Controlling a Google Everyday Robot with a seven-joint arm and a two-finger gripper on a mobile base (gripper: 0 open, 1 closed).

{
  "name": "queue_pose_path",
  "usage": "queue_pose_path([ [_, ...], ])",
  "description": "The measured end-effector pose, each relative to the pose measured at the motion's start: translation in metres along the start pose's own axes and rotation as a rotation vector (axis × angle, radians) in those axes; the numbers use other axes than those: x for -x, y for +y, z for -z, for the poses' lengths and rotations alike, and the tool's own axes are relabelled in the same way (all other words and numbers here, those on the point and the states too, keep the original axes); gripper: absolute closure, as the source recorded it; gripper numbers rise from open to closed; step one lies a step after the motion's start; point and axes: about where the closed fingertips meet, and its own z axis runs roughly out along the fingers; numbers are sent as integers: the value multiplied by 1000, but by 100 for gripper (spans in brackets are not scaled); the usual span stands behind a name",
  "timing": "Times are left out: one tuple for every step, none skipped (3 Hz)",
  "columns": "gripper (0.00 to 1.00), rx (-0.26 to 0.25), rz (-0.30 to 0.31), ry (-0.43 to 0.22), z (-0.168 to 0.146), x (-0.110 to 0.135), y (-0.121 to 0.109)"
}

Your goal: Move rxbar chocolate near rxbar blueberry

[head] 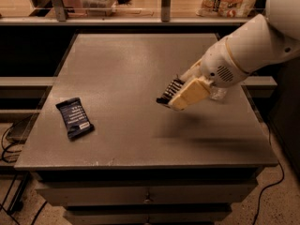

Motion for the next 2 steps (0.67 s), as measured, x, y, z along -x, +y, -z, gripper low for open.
queue_pose_path([
  [100,3,15,-28,5,12,0],
  [100,60,5,-31,-17,14,8],
])
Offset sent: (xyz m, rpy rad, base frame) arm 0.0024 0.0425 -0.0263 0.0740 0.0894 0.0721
